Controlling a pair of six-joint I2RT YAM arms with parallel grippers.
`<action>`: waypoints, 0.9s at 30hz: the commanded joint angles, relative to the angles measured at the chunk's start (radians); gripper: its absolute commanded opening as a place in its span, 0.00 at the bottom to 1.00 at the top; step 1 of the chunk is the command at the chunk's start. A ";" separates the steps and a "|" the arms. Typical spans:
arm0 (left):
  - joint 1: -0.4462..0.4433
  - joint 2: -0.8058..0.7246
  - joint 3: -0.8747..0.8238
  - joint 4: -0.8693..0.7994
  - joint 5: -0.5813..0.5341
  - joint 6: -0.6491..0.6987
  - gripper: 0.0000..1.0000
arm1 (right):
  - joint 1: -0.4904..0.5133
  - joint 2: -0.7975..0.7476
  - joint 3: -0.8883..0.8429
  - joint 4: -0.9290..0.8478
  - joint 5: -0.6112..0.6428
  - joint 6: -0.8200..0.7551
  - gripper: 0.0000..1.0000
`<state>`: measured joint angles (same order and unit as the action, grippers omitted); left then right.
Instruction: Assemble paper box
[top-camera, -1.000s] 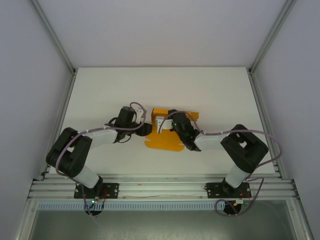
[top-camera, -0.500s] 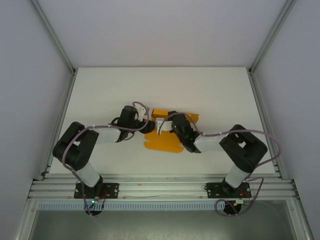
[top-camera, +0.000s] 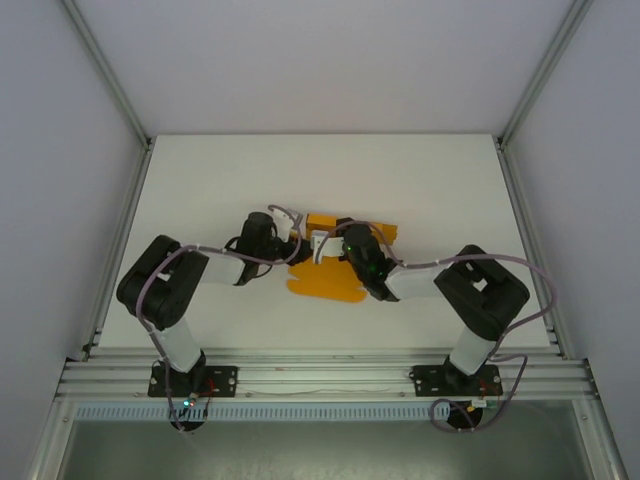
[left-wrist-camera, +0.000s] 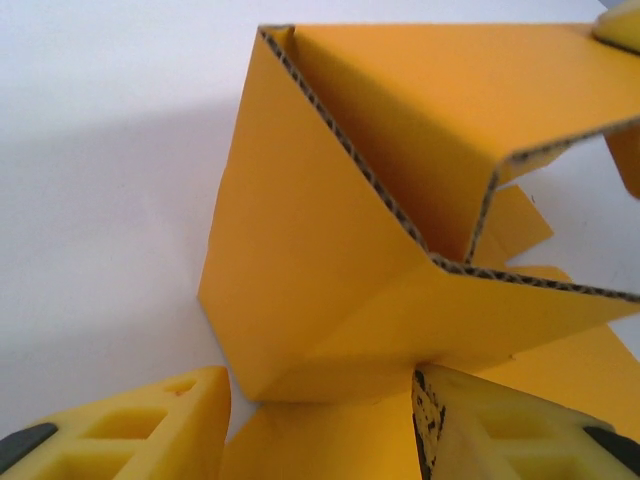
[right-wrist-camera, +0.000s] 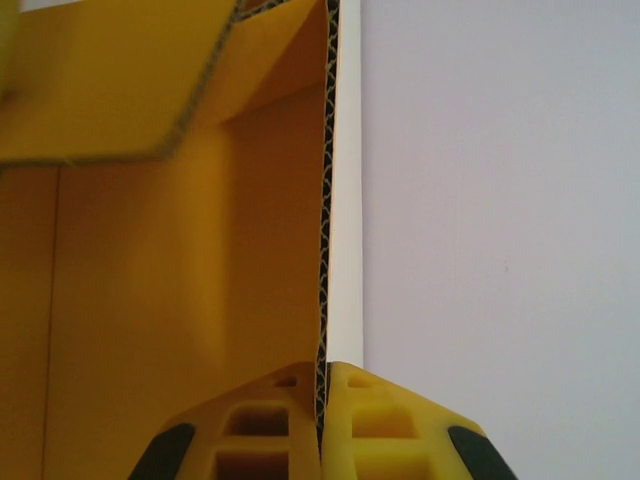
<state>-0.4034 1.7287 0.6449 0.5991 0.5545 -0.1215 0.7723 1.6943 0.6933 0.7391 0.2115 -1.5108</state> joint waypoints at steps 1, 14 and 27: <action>0.024 -0.053 -0.036 0.046 -0.025 0.002 0.51 | -0.012 -0.043 -0.024 -0.131 -0.051 0.043 0.00; 0.102 -0.005 -0.031 0.079 0.104 0.000 0.52 | 0.002 -0.034 -0.016 -0.139 -0.005 -0.093 0.00; 0.060 0.018 -0.031 0.020 0.066 0.022 0.54 | 0.021 -0.055 -0.070 -0.237 0.060 -0.303 0.00</action>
<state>-0.3275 1.7267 0.6014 0.6346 0.6167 -0.1291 0.7849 1.6375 0.6708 0.6739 0.2306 -1.6997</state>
